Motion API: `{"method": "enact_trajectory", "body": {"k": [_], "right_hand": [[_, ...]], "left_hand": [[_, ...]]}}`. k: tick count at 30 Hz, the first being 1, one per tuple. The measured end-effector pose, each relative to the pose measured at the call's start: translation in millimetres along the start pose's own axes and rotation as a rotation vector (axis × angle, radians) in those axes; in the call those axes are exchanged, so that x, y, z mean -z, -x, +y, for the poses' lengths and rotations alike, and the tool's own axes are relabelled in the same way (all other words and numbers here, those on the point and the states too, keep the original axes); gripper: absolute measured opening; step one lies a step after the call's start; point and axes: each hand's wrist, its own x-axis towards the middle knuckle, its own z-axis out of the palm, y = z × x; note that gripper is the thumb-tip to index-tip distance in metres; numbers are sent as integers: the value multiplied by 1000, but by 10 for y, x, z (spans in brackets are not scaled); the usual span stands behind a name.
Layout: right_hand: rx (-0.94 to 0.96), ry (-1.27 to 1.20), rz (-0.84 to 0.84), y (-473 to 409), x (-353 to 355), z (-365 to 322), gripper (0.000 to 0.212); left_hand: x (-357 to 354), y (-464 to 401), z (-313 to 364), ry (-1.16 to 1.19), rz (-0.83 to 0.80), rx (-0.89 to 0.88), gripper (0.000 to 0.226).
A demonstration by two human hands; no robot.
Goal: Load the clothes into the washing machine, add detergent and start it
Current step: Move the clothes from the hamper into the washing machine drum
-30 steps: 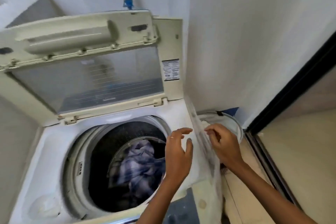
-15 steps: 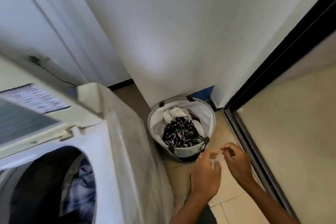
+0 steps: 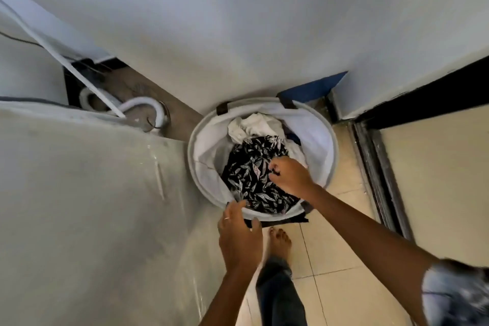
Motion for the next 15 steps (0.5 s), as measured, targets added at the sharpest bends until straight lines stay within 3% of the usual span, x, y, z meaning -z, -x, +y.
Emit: {"method": "enact_trajectory", "body": {"k": [4,7,9,15], "right_hand": [[-165,108,-307,-648,-492,226,72],[-272,50,-395,-813,-872,422,117],[-319,76,-416,-787,-1112,572,130],[-277,352,-327,-473,-1404,834,84]], "left_hand": [[-352,-202,-211,-78,19,28,44],[-576,-210,-422,-120,53,-7,46],[-653,-199,-517,-115,80,-27,56],[-620,-173,-651,-48,-18,-10,61]]}}
